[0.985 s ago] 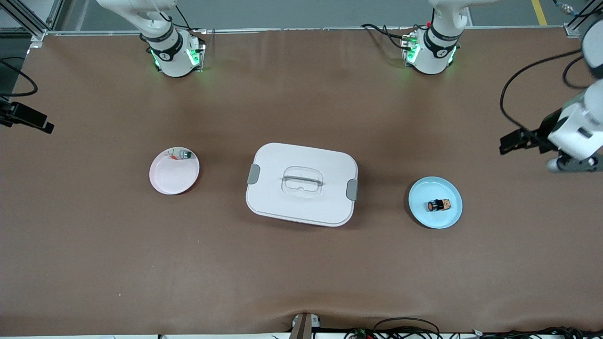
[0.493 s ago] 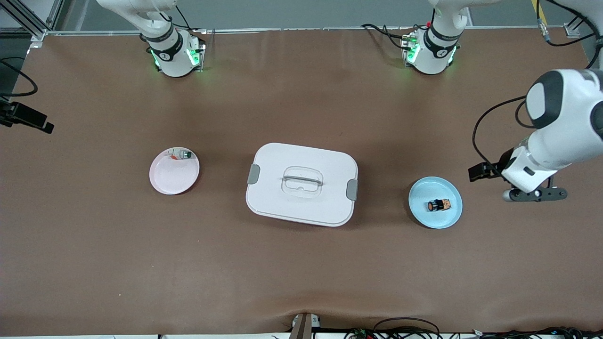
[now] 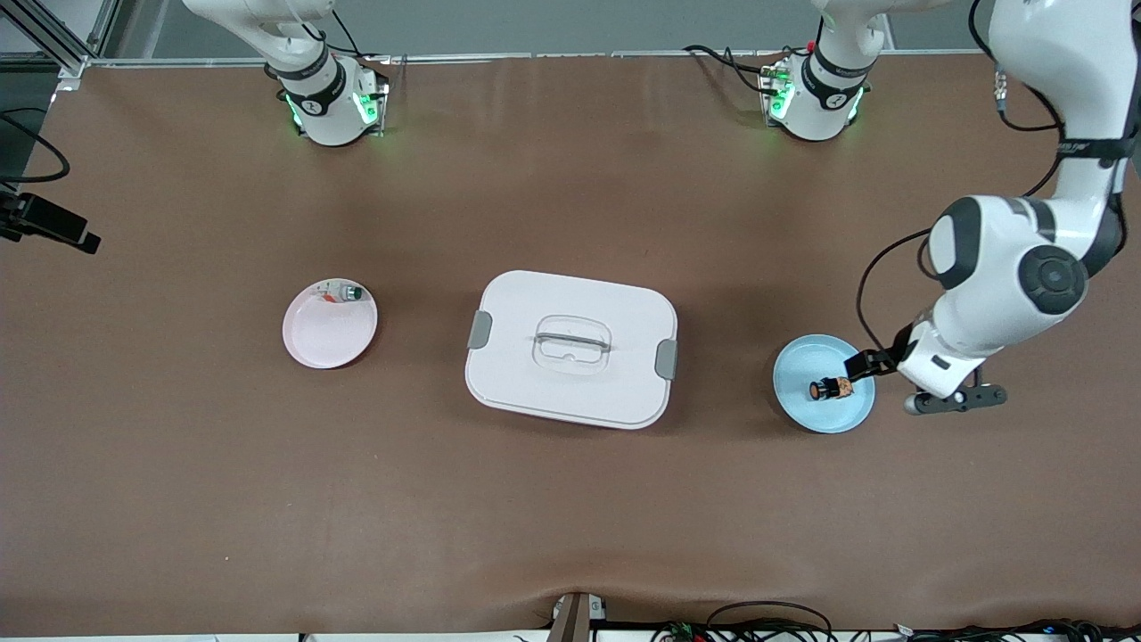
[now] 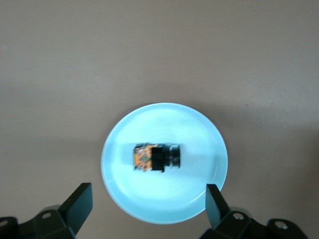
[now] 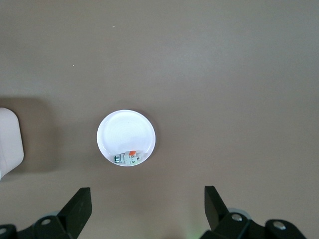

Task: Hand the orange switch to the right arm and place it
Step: 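Lower the left gripper and grasp the orange switch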

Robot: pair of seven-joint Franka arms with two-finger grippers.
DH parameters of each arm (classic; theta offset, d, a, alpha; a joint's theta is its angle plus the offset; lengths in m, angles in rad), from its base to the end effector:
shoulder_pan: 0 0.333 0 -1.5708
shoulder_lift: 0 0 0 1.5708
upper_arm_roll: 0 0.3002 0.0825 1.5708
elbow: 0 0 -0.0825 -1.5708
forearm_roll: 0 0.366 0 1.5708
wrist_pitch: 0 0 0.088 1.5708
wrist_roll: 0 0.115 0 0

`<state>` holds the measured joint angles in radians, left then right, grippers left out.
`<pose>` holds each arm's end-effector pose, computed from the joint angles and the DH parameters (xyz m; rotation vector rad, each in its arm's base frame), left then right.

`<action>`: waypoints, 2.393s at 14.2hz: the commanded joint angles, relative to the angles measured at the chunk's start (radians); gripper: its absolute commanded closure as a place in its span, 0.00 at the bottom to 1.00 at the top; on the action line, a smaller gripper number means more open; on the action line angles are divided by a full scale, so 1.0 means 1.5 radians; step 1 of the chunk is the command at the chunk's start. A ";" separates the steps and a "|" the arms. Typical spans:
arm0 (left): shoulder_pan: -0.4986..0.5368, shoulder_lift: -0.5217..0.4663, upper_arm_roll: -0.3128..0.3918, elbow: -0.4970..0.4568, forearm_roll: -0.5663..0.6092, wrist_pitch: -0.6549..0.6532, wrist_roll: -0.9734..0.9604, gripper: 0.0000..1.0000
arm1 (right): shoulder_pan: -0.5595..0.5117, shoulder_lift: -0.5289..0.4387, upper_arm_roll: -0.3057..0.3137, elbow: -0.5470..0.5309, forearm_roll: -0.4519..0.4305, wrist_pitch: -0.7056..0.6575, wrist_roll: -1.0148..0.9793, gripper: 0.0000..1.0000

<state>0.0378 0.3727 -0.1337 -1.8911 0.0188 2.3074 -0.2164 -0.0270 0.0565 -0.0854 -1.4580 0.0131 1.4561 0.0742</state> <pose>0.6111 -0.0542 0.3030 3.0945 0.1834 0.0639 0.5381 -0.0577 0.6112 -3.1175 0.2900 0.0909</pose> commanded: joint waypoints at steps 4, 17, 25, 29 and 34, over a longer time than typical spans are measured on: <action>-0.005 0.047 0.000 -0.017 0.012 0.072 -0.020 0.00 | -0.007 0.014 0.007 0.004 -0.008 0.004 0.000 0.00; -0.001 0.124 0.006 -0.037 0.012 0.183 -0.020 0.00 | -0.004 0.102 0.009 0.006 -0.033 0.015 -0.002 0.00; 0.000 0.137 0.007 -0.042 0.013 0.185 -0.020 0.00 | -0.006 0.101 0.010 -0.014 -0.002 0.064 0.008 0.00; 0.001 0.139 0.006 -0.047 0.013 0.185 -0.020 0.06 | -0.003 0.096 0.009 -0.032 0.026 0.112 0.004 0.00; 0.004 0.131 0.007 -0.053 0.013 0.177 -0.020 0.74 | -0.003 0.092 0.009 -0.051 0.024 0.158 -0.011 0.00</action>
<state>0.0405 0.5808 -0.1250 -1.9628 0.0188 2.5652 -0.2310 -0.0279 0.2151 -0.0756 -1.5017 0.0384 1.6720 0.0712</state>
